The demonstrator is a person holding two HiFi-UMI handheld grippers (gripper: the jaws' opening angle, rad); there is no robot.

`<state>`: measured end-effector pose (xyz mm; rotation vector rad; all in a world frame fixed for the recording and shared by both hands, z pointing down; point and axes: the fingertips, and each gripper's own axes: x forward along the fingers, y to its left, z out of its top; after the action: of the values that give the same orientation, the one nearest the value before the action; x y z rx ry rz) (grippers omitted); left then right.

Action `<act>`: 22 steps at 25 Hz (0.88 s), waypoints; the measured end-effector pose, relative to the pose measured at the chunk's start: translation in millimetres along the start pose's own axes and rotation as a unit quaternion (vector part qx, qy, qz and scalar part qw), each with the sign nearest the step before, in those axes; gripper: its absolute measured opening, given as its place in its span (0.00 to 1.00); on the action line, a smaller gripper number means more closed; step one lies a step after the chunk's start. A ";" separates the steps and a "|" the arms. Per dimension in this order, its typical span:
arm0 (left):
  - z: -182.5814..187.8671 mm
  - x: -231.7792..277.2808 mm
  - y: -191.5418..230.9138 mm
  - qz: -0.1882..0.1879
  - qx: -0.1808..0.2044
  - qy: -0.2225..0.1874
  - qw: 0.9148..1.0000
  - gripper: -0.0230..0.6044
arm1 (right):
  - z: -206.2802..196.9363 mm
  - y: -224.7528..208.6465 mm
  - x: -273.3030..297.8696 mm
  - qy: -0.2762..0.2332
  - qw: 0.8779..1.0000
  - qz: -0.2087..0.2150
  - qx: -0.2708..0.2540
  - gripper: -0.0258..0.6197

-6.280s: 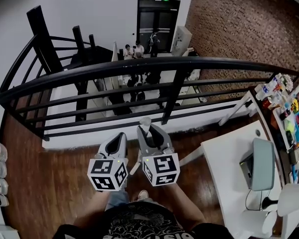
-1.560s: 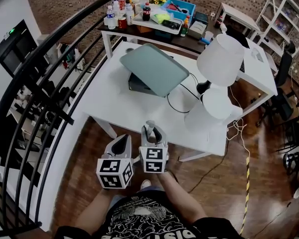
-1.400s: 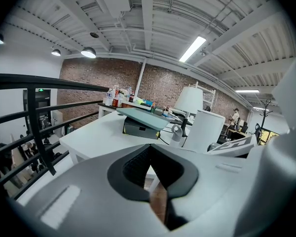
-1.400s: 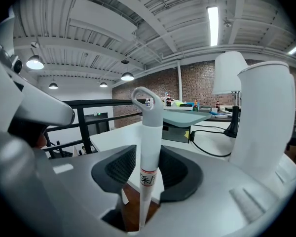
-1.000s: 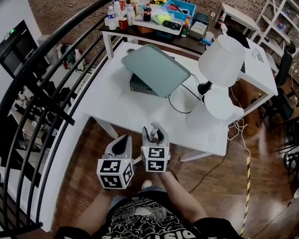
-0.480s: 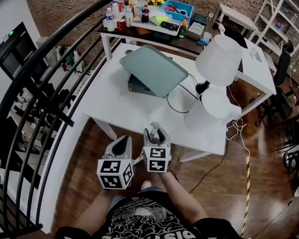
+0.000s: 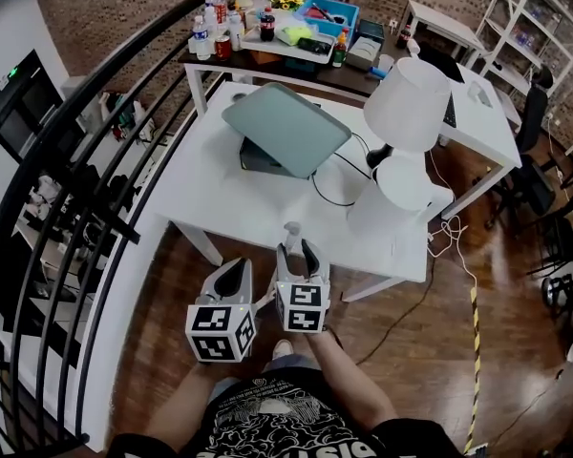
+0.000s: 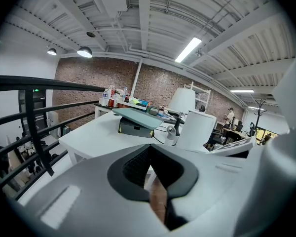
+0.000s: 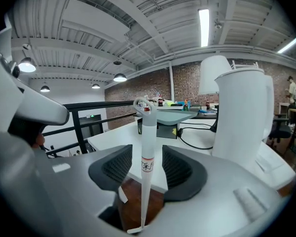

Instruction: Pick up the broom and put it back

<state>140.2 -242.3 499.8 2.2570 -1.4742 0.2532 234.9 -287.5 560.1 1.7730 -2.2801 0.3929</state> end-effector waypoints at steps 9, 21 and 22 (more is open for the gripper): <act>-4.8 -54.8 -18.8 -0.028 0.007 -0.008 1.000 0.04 | 14.5 31.1 -69.5 -0.023 1.000 -0.014 0.007 0.29; -17.8 -144.3 -32.9 -0.043 0.002 -0.039 0.998 0.04 | 40.3 98.9 -177.2 -0.081 0.997 0.002 -0.003 0.04; -18.9 -151.4 -33.5 -0.043 0.002 -0.043 0.998 0.04 | 41.5 105.0 -185.7 -0.085 0.996 0.005 -0.004 0.04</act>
<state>108.7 -97.3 451.0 2.3541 -1.4163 0.1344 177.8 -108.4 450.9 1.8571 -2.4003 0.2431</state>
